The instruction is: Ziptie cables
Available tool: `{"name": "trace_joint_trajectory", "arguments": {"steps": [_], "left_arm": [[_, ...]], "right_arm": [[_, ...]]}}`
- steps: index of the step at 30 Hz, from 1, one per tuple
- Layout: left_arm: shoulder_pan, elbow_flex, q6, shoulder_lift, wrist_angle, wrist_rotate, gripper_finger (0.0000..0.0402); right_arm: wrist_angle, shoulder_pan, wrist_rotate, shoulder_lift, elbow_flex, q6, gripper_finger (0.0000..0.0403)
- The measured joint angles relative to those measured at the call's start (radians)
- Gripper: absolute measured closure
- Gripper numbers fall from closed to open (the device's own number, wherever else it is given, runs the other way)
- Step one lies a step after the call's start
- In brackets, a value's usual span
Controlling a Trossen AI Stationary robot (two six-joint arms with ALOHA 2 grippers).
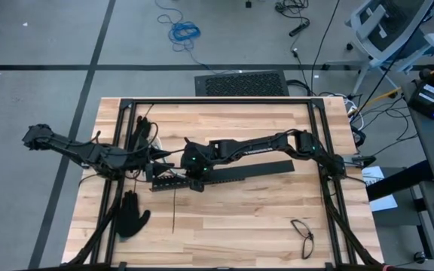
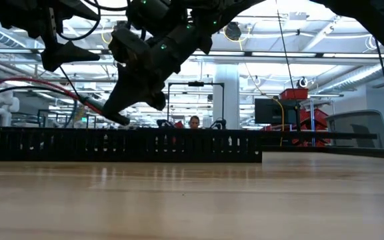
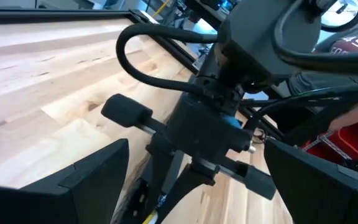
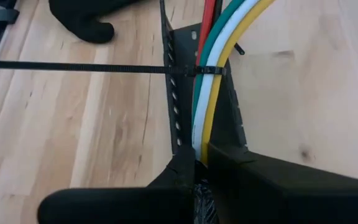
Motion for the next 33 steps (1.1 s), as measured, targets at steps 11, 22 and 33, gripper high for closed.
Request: {"name": "trace_joint_trajectory", "arguments": {"steps": [11, 22, 33], "left_arm": [[0.000, 0.000, 0.000, 0.000, 0.000, 0.000, 0.0034], [0.000, 0.000, 0.001, 0.000, 0.000, -0.023, 0.0034], [0.000, 0.000, 0.000, 0.000, 0.000, -0.026, 0.0034]], "right_arm": [[-0.001, 0.002, -0.002, 0.000, -0.021, -0.024, 0.0391], [-0.006, 0.003, 0.007, 0.000, -0.022, -0.077, 0.0380], [-0.010, 0.003, 0.053, 0.000, -0.023, -0.130, 0.0297]]}}
